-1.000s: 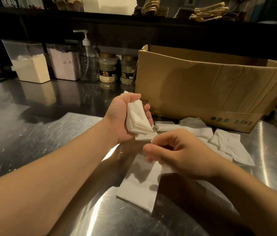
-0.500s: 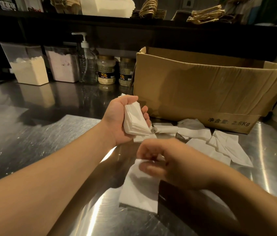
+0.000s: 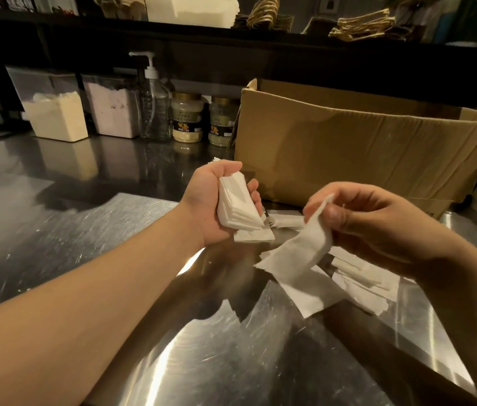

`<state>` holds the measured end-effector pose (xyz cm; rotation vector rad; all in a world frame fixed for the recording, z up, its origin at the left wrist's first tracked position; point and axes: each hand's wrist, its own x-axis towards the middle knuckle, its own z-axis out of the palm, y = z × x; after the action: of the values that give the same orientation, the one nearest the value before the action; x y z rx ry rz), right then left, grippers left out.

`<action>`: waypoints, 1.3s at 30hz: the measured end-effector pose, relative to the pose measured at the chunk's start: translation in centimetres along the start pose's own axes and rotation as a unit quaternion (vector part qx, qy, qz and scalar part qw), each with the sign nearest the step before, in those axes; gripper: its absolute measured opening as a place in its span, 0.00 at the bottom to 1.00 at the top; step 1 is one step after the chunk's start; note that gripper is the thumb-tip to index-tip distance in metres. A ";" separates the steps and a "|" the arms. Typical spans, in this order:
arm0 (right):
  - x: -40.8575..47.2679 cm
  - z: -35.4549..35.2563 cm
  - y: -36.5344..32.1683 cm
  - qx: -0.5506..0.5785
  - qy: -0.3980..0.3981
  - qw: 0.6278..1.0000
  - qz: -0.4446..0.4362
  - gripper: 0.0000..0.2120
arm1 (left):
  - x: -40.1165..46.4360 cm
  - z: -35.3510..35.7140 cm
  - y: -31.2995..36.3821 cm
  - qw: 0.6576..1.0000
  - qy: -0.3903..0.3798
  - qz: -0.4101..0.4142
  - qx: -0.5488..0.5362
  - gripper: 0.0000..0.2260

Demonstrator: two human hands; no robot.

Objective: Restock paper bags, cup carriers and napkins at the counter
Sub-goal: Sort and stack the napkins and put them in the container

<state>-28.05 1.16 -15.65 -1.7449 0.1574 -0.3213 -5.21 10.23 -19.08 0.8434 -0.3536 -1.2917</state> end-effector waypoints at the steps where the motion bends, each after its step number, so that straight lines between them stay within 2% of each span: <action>1: -0.2 -0.2 -0.2 0.045 -0.002 0.999 0.000 0.07 | 0.0 0.0 0.0 1.000 0.000 0.001 0.000 0.21; 2: -0.3 -0.3 -0.5 0.064 0.004 0.998 0.009 0.07 | 0.0 0.0 0.0 1.000 -0.002 0.001 0.000 0.21; 4: -0.3 -0.6 -0.5 0.023 0.020 0.998 0.052 0.08 | 0.0 0.0 0.0 1.000 -0.002 0.003 0.000 0.20; 6: 0.2 -0.5 0.0 -0.108 0.018 0.989 0.098 0.08 | 0.0 0.0 0.0 1.000 0.001 0.001 0.001 0.20; 8: 0.9 0.0 1.0 -0.253 0.018 0.958 0.136 0.06 | 0.0 0.0 0.0 1.000 -0.001 0.000 -0.002 0.21; 11: 2.0 1.0 2.6 -0.355 0.048 0.920 0.158 0.09 | 0.0 0.0 0.0 1.000 -0.004 -0.001 -0.006 0.21; 18: 3.0 1.8 4.4 -0.399 0.085 0.907 0.106 0.09 | 0.1 -0.1 0.0 1.000 -0.002 -0.006 0.001 0.20; 23: 3.3 2.0 5.0 -0.480 0.065 0.871 0.082 0.09 | 0.0 -0.1 0.0 1.000 0.000 -0.006 0.007 0.20; 25: 3.3 2.0 4.7 -0.483 0.057 0.870 0.079 0.10 | 0.0 -0.1 0.1 1.000 -0.001 -0.009 0.007 0.19; 29: 3.2 2.1 4.1 -0.493 0.003 0.860 0.129 0.18 | 0.0 0.0 0.0 1.000 0.004 -0.010 0.002 0.21; 32: 3.4 2.2 3.9 -0.495 0.006 0.855 0.155 0.15 | -0.1 0.2 0.0 1.000 0.006 -0.005 0.003 0.25; 36: 3.4 2.3 3.7 -0.517 -0.002 0.841 0.161 0.08 | -0.4 0.4 0.0 1.000 -0.007 -0.010 0.000 0.23; 39: 3.1 2.4 3.4 -0.498 0.008 0.853 0.156 0.08 | -0.5 0.4 -0.1 1.000 -0.009 -0.014 0.013 0.21</action>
<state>-24.09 1.88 -19.01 -2.6902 0.7144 0.0191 -5.70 10.53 -18.77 0.8606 -0.3751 -1.3234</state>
